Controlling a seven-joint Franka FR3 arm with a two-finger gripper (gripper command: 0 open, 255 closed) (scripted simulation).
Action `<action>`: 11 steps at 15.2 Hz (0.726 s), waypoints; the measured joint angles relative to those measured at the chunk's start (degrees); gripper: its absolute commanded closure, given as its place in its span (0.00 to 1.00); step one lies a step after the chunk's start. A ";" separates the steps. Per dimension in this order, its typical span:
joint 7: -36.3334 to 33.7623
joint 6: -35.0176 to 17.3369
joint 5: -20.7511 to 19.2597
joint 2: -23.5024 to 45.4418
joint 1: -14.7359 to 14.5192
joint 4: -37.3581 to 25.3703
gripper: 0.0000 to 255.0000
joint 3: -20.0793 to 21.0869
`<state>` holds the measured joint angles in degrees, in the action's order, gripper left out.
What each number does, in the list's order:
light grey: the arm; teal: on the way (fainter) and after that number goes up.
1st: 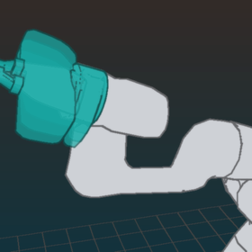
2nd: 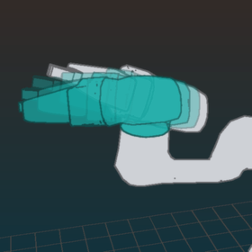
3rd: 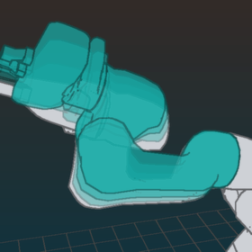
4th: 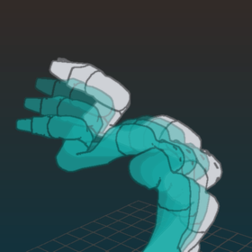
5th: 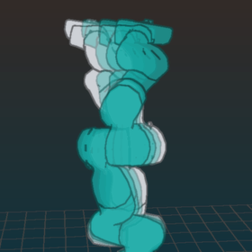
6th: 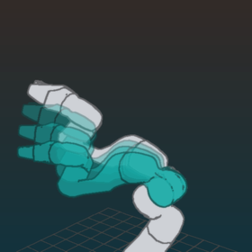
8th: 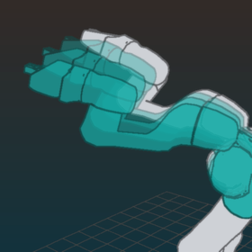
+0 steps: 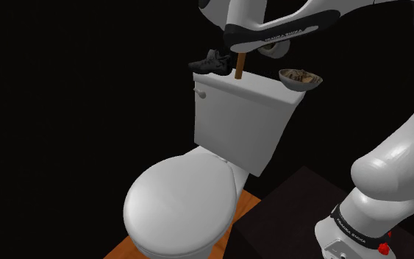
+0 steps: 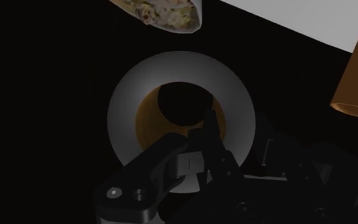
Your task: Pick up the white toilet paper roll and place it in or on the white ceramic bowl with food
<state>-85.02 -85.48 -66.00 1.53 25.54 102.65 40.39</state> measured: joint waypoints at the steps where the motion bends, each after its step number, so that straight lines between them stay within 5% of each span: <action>1: 0.38 0.23 -0.07 0.07 -0.03 -0.50 1.00 0.02; 11: 5.05 -18.41 4.73 -18.18 5.38 18.40 1.00 -10.66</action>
<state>-79.97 -103.88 -61.27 -16.64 30.91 121.05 29.73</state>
